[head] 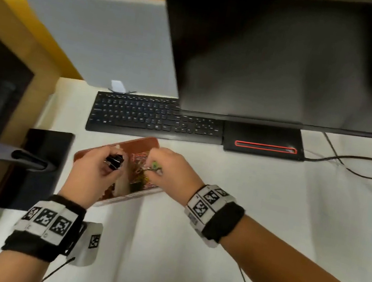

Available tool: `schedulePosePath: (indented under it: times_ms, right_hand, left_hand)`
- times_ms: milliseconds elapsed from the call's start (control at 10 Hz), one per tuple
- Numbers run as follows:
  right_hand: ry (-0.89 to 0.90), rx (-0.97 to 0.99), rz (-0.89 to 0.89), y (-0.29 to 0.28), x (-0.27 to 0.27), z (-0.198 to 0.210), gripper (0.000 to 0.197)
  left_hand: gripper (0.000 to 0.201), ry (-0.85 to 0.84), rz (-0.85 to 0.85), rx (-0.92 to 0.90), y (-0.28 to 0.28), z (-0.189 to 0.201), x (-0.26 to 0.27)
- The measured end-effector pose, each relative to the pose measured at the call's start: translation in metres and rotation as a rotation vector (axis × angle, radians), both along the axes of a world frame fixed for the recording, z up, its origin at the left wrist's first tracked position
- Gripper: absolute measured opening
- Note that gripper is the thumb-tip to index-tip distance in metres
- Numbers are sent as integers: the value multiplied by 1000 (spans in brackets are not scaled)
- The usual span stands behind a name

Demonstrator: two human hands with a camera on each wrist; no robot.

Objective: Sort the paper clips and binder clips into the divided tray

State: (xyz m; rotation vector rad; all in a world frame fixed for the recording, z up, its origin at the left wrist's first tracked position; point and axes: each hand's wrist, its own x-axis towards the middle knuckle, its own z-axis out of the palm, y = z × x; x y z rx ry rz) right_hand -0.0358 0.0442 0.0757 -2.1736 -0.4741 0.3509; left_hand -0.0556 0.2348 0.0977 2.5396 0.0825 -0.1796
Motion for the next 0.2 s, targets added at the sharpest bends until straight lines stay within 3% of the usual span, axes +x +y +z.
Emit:
schedulePosePath:
  times_ms: [100,200]
  right_hand:
    - [17,44,27,71,0,7,8]
    - [115,5,12,115,1,0,28]
  left_hand:
    - [47,144,49,-118,41,-8,1]
    - [55,146,-60,-85,61,-10,3]
